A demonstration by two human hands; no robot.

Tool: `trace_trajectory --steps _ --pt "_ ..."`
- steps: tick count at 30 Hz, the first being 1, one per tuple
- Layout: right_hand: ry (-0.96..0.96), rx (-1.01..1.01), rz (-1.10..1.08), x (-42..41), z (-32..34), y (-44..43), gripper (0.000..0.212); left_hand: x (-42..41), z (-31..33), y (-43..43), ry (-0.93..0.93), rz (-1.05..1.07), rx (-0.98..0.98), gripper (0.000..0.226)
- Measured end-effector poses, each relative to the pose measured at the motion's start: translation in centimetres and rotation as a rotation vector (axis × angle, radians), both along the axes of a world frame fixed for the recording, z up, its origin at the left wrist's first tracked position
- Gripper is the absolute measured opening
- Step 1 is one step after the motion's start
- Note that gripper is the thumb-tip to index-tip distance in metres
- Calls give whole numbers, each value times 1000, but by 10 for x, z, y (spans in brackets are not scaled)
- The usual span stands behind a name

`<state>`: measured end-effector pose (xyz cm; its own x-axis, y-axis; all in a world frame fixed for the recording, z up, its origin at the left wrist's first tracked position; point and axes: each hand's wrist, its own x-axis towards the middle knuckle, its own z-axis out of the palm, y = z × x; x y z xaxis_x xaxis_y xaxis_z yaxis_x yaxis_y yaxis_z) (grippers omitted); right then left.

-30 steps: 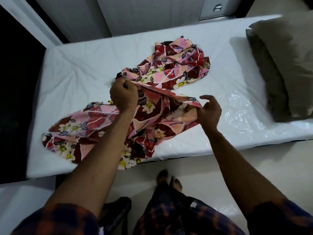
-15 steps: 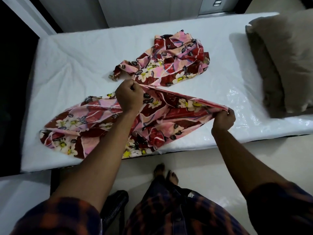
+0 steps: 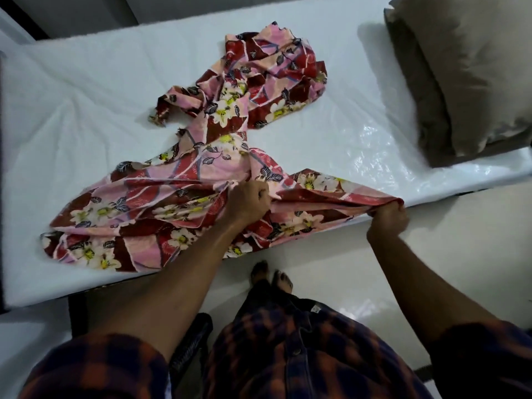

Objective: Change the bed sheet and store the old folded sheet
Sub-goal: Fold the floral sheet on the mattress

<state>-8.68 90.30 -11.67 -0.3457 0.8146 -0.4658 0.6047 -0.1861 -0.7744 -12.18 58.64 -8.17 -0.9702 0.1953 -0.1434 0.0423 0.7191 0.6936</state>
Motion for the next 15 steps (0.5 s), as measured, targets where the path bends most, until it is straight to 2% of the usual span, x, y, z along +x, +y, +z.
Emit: trace_trajectory --steps 3,6,8,12,15 --pt "-122 -89 50 23 -19 23 13 17 -7 26 -161 -306 -88 20" --pt "-140 -282 18 42 -22 28 17 26 -21 55 -358 -541 -211 16" --pt "-119 -343 -5 43 -21 26 19 31 -33 65 -445 -603 -264 14" --pt "-232 -319 125 59 -47 50 22 37 -60 83 -544 -647 -388 29" --pt "-341 -289 118 71 -64 60 10 34 -67 98 -568 -616 -419 10"
